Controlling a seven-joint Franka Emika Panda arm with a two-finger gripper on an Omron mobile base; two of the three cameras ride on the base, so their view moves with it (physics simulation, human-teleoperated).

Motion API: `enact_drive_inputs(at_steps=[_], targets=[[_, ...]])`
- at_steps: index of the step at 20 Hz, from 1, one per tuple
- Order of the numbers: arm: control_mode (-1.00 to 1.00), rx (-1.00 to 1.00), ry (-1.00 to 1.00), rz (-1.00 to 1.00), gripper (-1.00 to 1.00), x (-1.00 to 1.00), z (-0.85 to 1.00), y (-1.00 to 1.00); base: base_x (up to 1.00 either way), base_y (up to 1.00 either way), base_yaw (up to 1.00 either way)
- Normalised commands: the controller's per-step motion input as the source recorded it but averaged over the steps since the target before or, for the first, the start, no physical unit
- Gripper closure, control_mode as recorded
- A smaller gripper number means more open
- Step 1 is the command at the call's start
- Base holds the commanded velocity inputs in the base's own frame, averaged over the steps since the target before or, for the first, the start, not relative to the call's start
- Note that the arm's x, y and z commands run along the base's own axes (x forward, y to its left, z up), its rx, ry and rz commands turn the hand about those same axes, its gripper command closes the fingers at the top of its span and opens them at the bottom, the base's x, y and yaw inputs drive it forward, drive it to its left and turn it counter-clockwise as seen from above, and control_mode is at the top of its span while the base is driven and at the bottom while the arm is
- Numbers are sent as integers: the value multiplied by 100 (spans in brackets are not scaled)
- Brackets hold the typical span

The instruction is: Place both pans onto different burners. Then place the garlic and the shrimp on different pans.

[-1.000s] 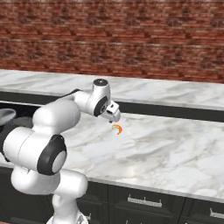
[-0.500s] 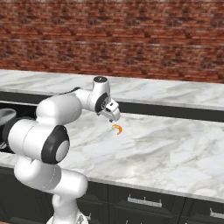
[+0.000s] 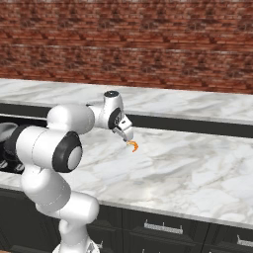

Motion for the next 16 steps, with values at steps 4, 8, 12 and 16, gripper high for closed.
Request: enact_drive_inputs(at_steps=[4, 8, 12, 16], targets=[[-100, 2, 10, -14, -100, 11, -6, 0, 0, 0, 0], [-100, 7, 12, -11, -100, 13, -16, -7, 0, 0, 0], [-100, 6, 5, -8, -100, 23, -20, -13, 0, 0, 0], [-100, 1, 0, -7, -100, 39, -17, -14, 0, 0, 0]])
